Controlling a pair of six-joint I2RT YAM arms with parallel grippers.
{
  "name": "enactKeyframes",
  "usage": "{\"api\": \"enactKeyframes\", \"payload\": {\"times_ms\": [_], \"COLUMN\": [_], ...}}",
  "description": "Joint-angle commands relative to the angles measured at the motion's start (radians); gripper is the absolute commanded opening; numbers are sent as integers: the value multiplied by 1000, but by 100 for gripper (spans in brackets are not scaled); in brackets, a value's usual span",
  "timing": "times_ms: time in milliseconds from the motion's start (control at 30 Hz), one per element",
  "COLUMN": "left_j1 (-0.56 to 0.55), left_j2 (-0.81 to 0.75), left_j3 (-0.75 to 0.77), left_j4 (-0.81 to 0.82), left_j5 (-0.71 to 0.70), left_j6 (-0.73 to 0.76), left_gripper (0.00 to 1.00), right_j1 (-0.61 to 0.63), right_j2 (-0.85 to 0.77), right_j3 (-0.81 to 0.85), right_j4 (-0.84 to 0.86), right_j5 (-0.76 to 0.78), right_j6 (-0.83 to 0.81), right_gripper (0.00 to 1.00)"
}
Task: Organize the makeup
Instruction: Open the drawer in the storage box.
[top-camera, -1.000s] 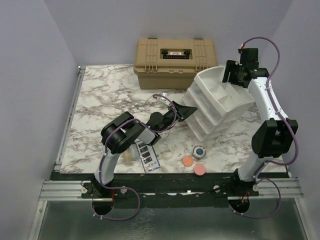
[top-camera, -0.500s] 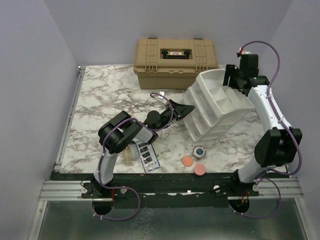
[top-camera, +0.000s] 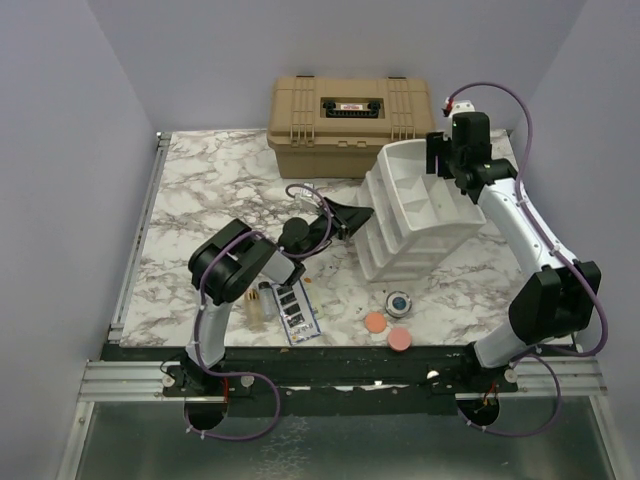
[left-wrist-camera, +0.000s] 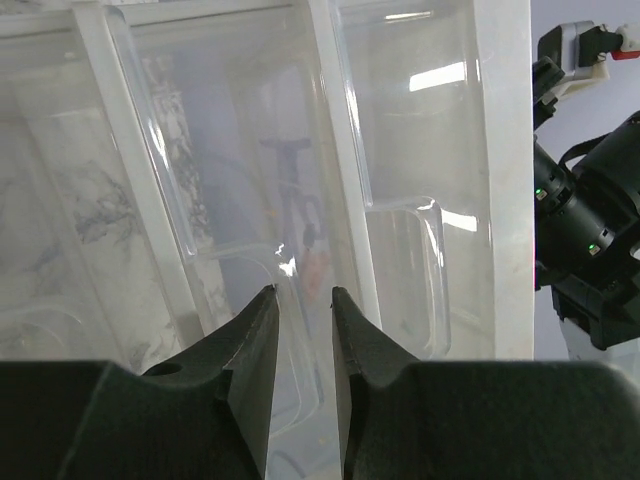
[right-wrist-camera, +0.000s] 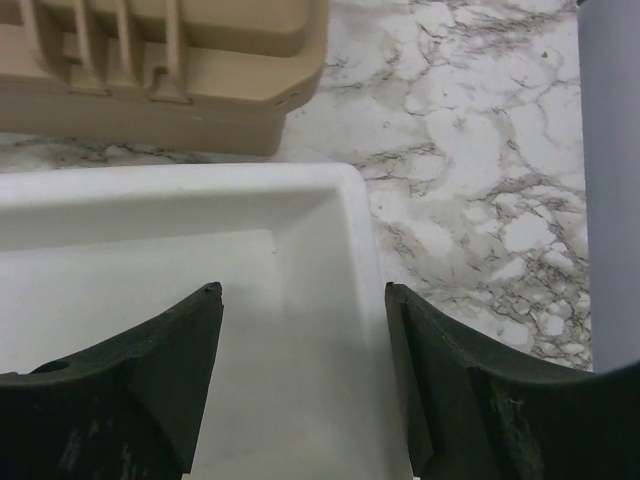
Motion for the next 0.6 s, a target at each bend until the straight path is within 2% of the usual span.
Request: {"api": "enactKeyframes", "payload": {"times_ms": [0,367,567], "left_j1": [38,122,137], "left_j2": [-119,-145,-143], "left_j3": [-54,-101,-91], "left_j4": [365,365,365], "left_j5": [34,116,128], "left_j6": [-24,-66,-78], "left_gripper": [27,27,27], "right_j1": [44,120,178], "right_j2": [-11,21,48], "right_j3": [-30,5,16], "right_j4": [-26,6,6], "right_j5": [54,126,136], "right_j6": [-32,-123,-104], "right_gripper": [68,68,69]}}
